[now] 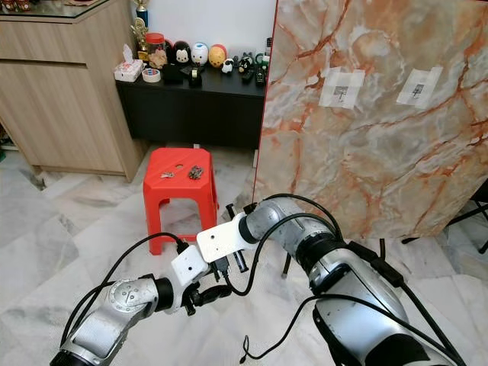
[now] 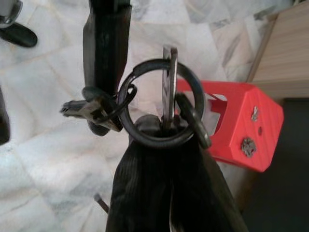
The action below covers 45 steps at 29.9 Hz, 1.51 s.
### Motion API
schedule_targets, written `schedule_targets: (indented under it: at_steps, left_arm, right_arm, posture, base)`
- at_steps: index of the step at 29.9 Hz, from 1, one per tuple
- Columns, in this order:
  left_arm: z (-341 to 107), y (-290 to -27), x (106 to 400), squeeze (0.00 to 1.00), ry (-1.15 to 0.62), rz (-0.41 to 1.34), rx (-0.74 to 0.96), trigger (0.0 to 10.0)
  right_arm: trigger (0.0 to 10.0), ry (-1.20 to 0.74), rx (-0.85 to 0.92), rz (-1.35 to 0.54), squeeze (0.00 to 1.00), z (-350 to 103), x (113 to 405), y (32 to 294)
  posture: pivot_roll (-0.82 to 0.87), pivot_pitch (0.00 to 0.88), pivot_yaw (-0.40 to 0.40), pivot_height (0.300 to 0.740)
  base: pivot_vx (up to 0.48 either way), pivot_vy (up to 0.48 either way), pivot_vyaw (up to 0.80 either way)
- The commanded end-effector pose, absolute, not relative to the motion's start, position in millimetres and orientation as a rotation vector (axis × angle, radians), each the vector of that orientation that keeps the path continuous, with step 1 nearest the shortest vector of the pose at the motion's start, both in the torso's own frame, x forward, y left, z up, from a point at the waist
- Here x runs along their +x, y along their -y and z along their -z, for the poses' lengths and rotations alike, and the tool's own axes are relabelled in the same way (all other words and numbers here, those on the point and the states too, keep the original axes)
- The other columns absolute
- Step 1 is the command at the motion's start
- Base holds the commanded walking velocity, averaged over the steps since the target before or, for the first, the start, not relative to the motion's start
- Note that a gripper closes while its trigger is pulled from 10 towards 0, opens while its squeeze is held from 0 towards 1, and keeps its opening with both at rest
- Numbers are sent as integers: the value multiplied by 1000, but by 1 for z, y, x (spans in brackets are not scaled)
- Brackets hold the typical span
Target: Hang keys on a hook
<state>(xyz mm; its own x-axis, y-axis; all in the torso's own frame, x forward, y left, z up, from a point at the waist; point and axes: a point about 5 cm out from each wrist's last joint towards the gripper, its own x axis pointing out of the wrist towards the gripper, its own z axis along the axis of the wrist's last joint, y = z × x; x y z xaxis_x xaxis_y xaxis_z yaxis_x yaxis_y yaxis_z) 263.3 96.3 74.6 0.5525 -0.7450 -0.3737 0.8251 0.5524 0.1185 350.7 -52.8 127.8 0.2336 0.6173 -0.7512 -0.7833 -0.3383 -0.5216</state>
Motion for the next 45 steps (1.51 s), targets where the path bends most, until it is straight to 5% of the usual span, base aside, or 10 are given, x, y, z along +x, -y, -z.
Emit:
schedule_targets:
  at_steps: [1,15,16,18,20,21,23,45]
  left_arm:
    - [-76,-97,264,0,-269,909,257,10000]
    - [-75,-94,260,0,-270,866,210,9569]
    - [-74,-95,261,0,-273,847,206,6980]
    - [-74,-95,262,0,-273,842,200,6980]
    - [-74,-96,262,0,-271,839,189,1882]
    - [-75,-96,262,0,-270,838,187,706]
    - [-75,-96,262,0,-270,837,185,0]
    - [-75,-97,263,0,-263,817,160,0]
  right_arm:
    - [0,-161,-1255,-1416,0,-138,356,51]
    - [0,-145,-1233,-1385,0,-143,359,48]
    - [0,-147,-1232,-1385,0,-142,359,49]
    - [0,-148,-1232,-1386,0,-142,358,49]
    - [0,-151,-1231,-1388,0,-141,358,50]
    - [0,-153,-1231,-1388,0,-141,358,50]
    - [0,-155,-1230,-1385,0,-141,359,51]
    - [0,-197,-1229,-1372,0,-136,359,61]
  posture:
    - [97,0,-142,728]
    - [100,0,-142,728]
    - [100,0,-142,728]
    - [100,0,-142,728]
    - [102,0,-146,728]
    - [101,0,-144,728]
    - [101,0,-144,728]
    - [104,0,-145,728]
  base:
    - [0,0,0]
    - [0,0,0]
    - [0,0,0]
    - [0,0,0]
    - [0,0,0]
    - [0,0,0]
    - [0,0,0]
    - [0,0,0]
